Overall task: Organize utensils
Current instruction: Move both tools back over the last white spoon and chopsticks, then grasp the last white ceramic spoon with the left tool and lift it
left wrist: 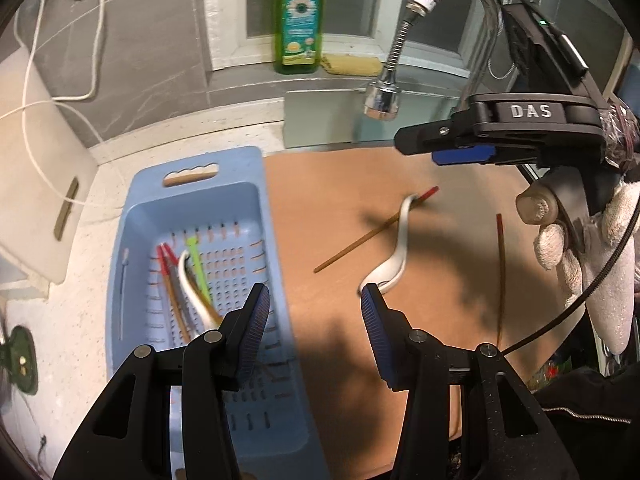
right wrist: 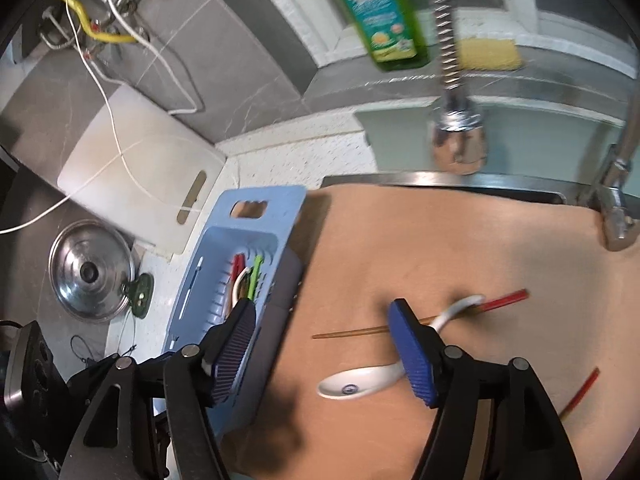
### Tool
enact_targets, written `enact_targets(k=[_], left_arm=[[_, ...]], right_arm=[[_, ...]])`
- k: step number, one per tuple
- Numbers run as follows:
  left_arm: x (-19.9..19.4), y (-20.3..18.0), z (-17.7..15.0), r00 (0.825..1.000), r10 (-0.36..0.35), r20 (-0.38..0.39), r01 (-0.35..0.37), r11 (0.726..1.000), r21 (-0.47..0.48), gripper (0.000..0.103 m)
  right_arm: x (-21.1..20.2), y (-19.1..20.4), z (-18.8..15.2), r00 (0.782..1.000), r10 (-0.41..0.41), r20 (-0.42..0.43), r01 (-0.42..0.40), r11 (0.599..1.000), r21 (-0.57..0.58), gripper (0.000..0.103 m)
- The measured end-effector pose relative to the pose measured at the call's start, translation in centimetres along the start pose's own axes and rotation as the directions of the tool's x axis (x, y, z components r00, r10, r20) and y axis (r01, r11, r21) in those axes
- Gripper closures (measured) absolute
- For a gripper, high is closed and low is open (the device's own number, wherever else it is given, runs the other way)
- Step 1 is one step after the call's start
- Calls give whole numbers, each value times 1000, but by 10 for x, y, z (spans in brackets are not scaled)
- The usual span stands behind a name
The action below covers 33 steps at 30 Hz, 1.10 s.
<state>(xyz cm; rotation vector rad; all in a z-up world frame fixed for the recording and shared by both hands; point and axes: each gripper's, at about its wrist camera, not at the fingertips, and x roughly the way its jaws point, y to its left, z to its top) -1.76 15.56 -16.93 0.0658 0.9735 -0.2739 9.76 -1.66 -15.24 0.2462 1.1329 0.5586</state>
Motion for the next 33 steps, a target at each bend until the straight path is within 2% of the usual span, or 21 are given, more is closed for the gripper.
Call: enact_targets(k=[9, 13, 17, 22, 27, 33], left_arm=[[15, -6, 3, 999, -38, -18, 38, 999, 3, 56], [20, -7, 4, 999, -46, -28, 46, 999, 4, 56], [26, -10, 6, 997, -63, -40, 64, 998, 15, 56], [34, -23, 8, 994, -94, -60, 97, 994, 50, 56], [47, -40, 9, 981, -162, -103, 171, 982, 83, 56], [67, -50, 21, 955, -248, -160, 264, 961, 82, 56]], right_arm=[[-33, -41, -12, 997, 22, 77, -28, 996, 82, 33], [-48, -67, -22, 994, -12, 107, -4, 989, 151, 33], [-59, -99, -37, 992, -70, 102, 42, 967, 250, 33], [-75, -141, -61, 988, -119, 94, 72, 916, 394, 33], [-83, -165, -79, 987, -145, 73, 95, 881, 464, 33], [-82, -172, -90, 994, -87, 66, 42, 862, 505, 33]])
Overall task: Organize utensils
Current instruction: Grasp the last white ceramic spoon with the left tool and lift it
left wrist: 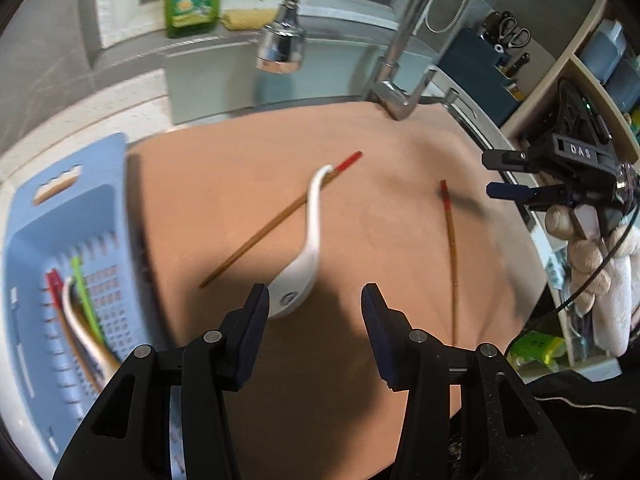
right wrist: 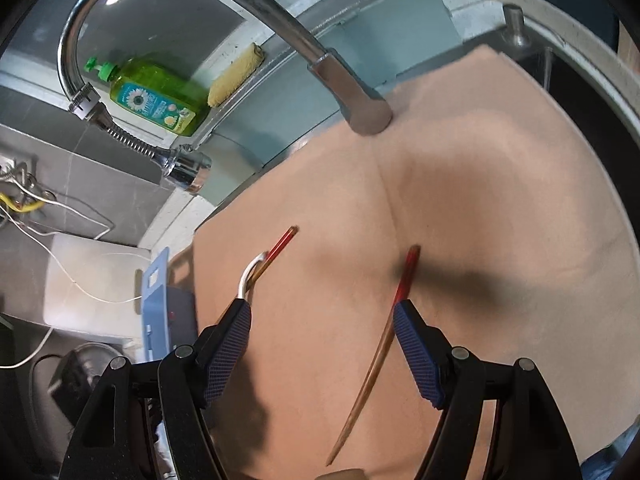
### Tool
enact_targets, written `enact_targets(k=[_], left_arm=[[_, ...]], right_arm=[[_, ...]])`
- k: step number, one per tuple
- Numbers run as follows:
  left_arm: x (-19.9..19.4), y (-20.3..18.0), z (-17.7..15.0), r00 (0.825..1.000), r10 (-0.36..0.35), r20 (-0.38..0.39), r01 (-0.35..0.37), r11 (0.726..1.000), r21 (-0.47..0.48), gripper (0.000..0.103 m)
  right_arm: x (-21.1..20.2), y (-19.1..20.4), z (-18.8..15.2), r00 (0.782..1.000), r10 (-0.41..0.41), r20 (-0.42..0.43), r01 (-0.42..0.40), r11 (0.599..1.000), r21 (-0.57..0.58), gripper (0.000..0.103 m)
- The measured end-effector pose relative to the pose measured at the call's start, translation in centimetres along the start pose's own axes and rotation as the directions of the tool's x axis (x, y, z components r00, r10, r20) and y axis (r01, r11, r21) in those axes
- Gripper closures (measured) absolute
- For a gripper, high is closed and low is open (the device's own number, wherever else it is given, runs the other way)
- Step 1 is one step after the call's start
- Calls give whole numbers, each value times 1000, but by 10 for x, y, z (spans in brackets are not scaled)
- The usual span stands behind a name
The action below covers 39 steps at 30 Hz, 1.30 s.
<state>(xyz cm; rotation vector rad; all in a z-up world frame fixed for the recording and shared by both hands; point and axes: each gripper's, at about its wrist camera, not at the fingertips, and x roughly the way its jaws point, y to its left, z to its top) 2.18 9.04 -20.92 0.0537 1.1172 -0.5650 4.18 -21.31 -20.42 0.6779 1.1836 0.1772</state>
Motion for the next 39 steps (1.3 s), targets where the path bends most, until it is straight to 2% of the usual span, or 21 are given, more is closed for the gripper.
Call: enact_targets(k=[6, 12, 17, 29, 39], left_arm=[[32, -3, 21, 994, -56, -99, 61, 997, 42, 56], [68, -1, 34, 983, -27, -184, 43, 996, 80, 56], [86, 1, 36, 975, 0, -223, 23, 995, 101, 56], [90, -16, 38, 970, -60, -236, 89, 989, 114, 56], [99, -41, 44, 974, -92, -206, 118, 986, 119, 56]], right_arm=[[-5, -4, -5, 1000, 22, 9, -22, 1000, 14, 33], [-9, -10, -11, 999, 40, -1, -40, 999, 35, 33], [-11, -18, -15, 999, 35, -5, -35, 998, 58, 33], [-14, -28, -19, 1000, 27, -3, -27, 997, 73, 33], [-1, -21, -20, 998, 43, -41, -40, 997, 72, 33]])
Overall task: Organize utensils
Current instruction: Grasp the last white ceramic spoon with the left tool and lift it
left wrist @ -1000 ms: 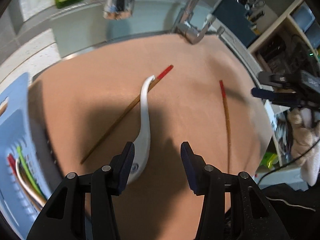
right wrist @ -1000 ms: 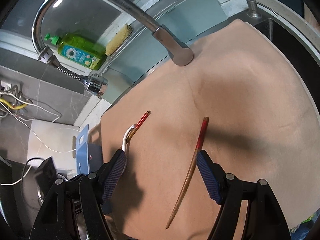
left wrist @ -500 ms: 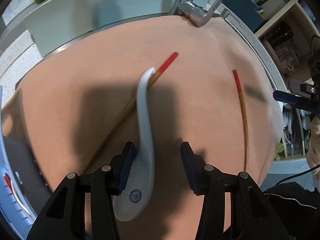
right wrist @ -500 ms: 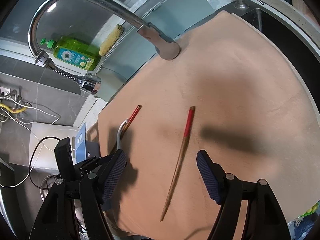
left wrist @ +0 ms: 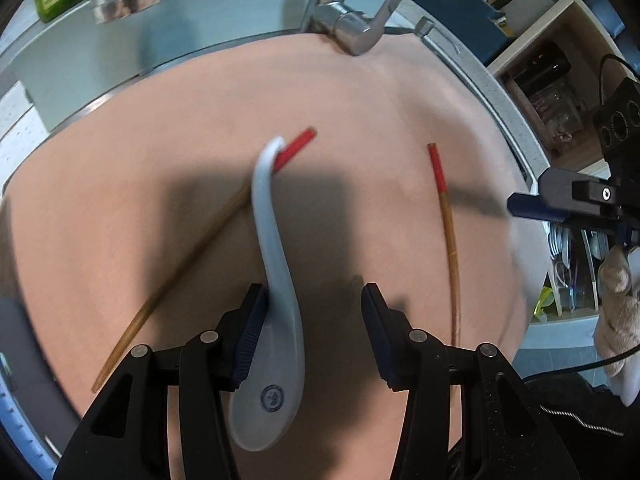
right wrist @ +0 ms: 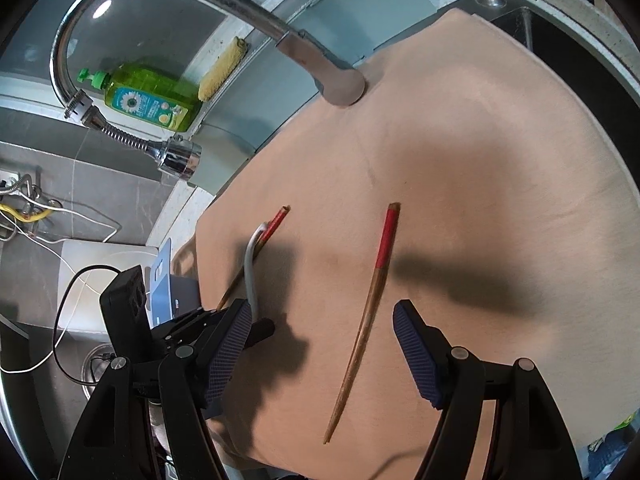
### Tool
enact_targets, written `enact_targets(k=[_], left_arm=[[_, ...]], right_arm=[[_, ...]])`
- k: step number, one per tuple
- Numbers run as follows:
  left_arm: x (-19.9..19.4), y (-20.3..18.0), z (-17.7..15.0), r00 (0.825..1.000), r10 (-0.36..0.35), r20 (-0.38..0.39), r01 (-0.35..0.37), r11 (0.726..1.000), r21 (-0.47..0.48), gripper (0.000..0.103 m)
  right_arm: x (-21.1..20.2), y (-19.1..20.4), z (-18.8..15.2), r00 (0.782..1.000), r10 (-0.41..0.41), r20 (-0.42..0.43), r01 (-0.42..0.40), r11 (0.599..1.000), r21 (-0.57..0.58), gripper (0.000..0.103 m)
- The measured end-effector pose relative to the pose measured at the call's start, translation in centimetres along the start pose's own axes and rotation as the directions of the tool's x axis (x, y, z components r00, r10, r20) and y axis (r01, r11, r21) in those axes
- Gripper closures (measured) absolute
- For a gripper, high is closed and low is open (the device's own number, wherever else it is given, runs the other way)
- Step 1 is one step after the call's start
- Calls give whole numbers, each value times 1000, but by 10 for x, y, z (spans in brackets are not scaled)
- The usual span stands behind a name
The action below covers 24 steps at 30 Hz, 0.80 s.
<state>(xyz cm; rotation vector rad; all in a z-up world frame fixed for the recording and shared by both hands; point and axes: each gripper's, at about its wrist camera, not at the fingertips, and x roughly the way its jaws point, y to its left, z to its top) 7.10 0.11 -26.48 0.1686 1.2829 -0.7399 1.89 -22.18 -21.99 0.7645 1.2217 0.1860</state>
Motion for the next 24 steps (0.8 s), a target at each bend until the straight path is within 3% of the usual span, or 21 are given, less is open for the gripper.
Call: enact_targets(k=[12, 19, 24], left_arm=[[9, -21, 2, 999, -40, -9, 40, 998, 46, 56], [8, -25, 4, 1000, -17, -20, 18, 996, 82, 56], [-19, -7, -11, 1000, 25, 6, -26, 997, 76, 54]], right_arm=[[0, 2, -3, 1000, -2, -2, 2, 1000, 2, 34], [9, 3, -4, 999, 17, -37, -16, 999, 33, 40], [20, 11, -4, 998, 22, -56, -20, 999, 29, 41]])
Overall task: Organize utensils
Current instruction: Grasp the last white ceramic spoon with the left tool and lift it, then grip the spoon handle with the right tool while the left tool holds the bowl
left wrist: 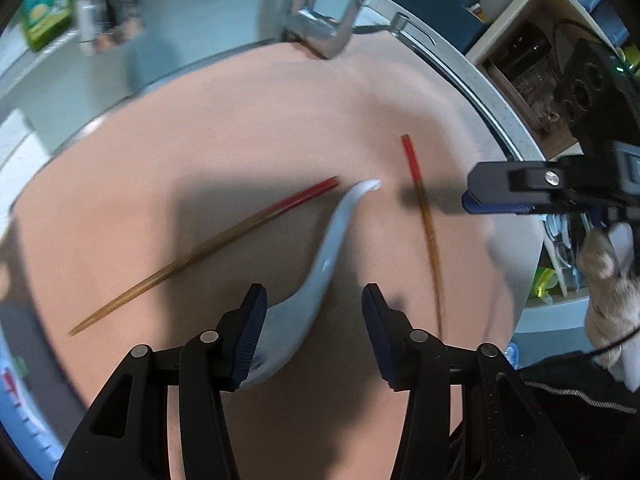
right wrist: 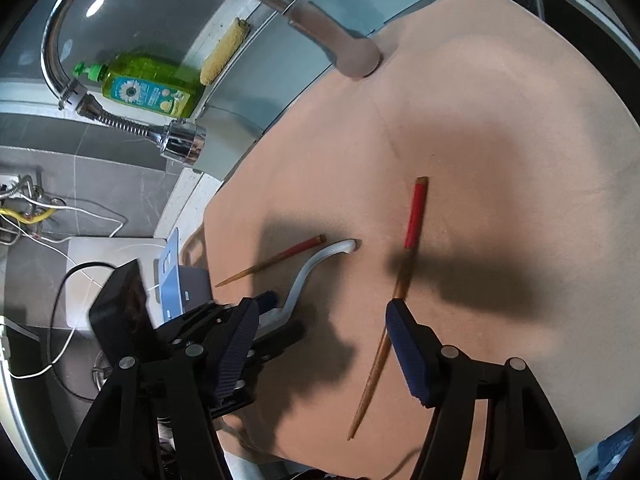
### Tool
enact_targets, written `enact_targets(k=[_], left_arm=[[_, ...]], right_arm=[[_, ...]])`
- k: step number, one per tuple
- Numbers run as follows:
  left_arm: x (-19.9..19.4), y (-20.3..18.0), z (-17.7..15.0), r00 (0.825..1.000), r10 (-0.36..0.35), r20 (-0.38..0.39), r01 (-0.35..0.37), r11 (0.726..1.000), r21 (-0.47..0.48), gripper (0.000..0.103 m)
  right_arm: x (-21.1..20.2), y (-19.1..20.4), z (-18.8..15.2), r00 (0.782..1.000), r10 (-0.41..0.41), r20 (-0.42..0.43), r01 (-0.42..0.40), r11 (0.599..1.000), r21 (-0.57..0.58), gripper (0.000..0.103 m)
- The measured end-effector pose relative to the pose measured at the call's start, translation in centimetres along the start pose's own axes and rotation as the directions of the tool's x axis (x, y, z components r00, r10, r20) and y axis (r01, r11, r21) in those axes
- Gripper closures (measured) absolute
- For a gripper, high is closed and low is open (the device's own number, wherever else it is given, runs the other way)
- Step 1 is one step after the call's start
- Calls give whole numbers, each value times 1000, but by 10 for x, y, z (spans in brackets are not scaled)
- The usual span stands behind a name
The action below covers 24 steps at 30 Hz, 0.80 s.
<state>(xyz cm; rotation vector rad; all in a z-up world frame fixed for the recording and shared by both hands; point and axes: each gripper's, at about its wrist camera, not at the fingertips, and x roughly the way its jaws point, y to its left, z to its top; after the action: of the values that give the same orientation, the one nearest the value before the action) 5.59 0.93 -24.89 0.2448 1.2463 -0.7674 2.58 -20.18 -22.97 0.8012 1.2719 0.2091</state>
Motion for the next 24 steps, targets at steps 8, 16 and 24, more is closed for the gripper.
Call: enact_targets(k=[8, 16, 24], left_arm=[[-17, 40, -20, 1000, 0, 12, 1, 992, -126, 54], [-11, 42, -27, 999, -50, 6, 50, 988, -145, 54], [4, 24, -30, 997, -61, -41, 56, 993, -101, 54]], right_arm=[[30, 7, 1, 997, 28, -74, -26, 999, 20, 41], [58, 19, 6, 993, 0, -120, 1, 1000, 12, 42], [84, 29, 17, 988, -60, -139, 59, 998, -11, 50]])
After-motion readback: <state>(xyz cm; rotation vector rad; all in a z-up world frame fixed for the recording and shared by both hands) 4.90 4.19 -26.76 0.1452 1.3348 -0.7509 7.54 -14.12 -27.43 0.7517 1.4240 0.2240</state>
